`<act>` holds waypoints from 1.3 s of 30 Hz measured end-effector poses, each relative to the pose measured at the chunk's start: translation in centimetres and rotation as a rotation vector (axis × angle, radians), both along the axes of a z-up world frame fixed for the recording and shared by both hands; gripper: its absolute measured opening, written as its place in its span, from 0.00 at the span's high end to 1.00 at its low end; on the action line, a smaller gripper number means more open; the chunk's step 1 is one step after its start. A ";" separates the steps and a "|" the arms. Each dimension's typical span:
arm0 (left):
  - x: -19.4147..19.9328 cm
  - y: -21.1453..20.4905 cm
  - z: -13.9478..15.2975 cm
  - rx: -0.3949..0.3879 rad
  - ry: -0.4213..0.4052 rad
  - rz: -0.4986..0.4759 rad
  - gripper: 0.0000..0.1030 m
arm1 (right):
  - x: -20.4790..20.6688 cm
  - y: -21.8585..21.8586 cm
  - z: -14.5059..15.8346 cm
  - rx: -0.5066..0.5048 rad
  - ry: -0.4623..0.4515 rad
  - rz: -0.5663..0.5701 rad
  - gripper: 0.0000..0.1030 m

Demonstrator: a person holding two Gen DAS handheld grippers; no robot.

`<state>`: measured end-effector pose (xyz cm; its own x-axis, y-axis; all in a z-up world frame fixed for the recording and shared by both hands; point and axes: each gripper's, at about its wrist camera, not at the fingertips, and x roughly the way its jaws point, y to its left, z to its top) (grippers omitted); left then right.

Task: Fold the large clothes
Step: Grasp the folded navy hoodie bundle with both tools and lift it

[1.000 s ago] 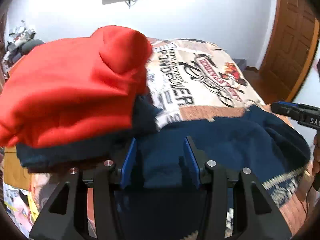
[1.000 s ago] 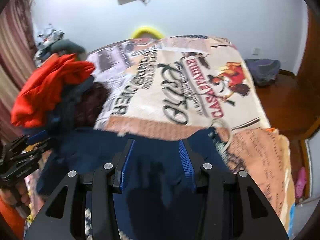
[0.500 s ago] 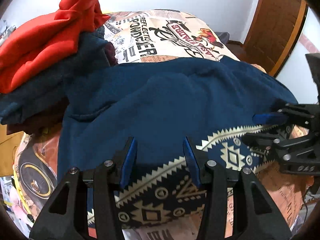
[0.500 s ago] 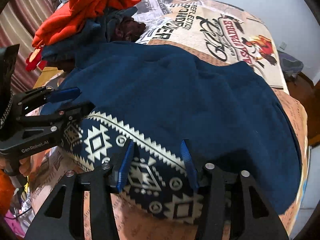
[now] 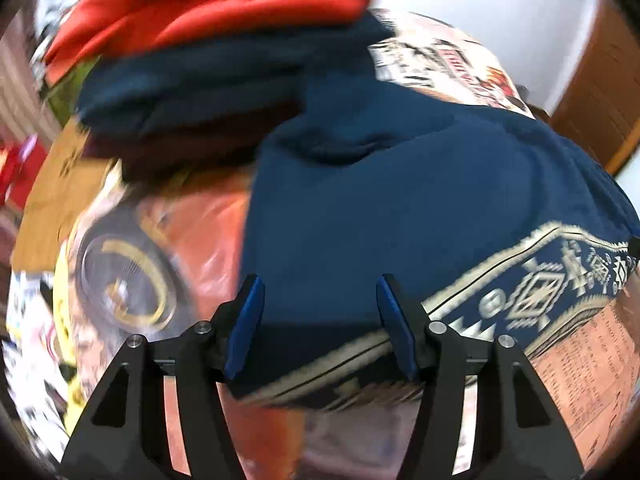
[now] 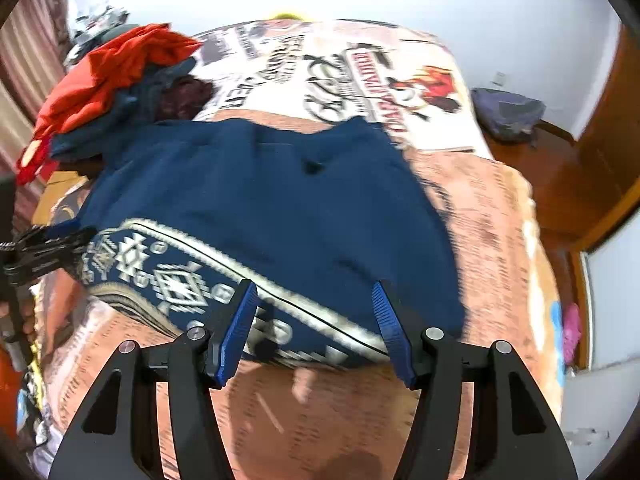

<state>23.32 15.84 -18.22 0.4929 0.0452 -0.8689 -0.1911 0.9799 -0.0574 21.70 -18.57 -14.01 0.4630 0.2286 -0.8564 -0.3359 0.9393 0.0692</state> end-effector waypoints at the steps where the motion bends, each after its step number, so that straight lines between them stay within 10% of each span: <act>1: -0.6 0.7 0.0 -0.018 0.002 0.020 0.43 | -0.1 -0.5 0.0 -0.008 -0.005 -0.016 0.46; 13: -5.9 5.3 0.0 -0.159 -0.020 0.270 0.40 | -1.4 -4.0 1.2 0.028 -0.028 -0.121 0.45; 24: -6.0 3.9 -4.0 -0.806 0.026 0.265 0.40 | -2.1 -1.2 1.8 0.101 -0.055 -0.033 0.45; 39: -1.5 2.9 -4.8 -0.692 -0.048 0.481 0.25 | -1.1 2.6 1.0 0.108 -0.034 0.050 0.44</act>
<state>21.83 18.70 -23.01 0.5930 -0.2751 -0.7567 -0.5608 0.5333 -0.6333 20.58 -15.95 -13.04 0.4771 0.3419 -0.8096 -0.3860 0.9091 0.1564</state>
